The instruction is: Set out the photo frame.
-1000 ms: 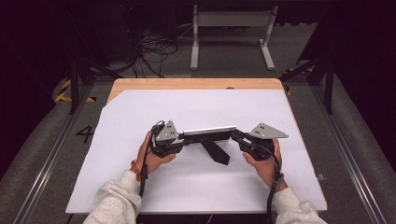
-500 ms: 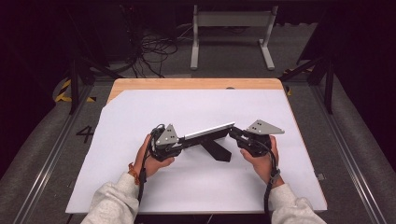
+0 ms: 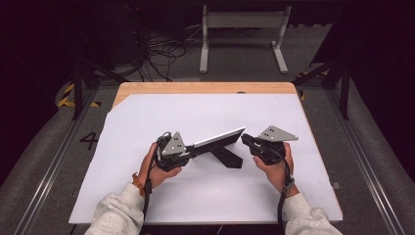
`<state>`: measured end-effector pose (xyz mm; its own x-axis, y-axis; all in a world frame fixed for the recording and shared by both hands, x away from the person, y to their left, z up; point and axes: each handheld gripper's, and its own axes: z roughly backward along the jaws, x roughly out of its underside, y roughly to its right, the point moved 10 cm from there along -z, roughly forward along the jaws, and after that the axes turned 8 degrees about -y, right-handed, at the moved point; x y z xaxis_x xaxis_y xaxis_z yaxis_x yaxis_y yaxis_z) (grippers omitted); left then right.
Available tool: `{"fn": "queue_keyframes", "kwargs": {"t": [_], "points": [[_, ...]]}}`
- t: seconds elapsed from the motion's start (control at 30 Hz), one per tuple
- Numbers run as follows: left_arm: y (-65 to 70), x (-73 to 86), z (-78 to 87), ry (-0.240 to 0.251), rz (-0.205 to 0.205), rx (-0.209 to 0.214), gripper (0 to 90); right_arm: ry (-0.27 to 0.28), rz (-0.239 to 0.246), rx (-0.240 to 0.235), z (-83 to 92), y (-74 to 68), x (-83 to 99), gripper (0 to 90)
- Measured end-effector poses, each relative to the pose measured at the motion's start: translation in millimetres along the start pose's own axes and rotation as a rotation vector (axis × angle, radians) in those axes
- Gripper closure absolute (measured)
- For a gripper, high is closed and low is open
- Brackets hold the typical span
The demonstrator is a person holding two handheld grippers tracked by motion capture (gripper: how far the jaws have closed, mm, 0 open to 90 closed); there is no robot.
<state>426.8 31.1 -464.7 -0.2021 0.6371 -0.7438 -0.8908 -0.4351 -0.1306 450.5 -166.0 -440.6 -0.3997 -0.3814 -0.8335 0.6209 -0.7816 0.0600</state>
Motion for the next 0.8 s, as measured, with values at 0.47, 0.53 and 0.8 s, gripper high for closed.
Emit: {"fn": "queue_keyframes", "kwargs": {"t": [0.47,0.53,0.8], "points": [[-0.4,3.3,5.6,-0.002,-0.007,-0.002,82.4,0.015,0.020,-0.012,1.7,-10.7,-8.7,90.0],[0.0,3.5,5.9,-0.006,-0.011,-0.004,82.5,0.015,0.020,-0.011,0.4,-10.8,-9.1,89.9],[6.7,2.9,7.3,-0.011,-0.028,0.004,83.4,0.011,0.007,-0.020,-7.0,-13.2,-10.3,90.0]]}}
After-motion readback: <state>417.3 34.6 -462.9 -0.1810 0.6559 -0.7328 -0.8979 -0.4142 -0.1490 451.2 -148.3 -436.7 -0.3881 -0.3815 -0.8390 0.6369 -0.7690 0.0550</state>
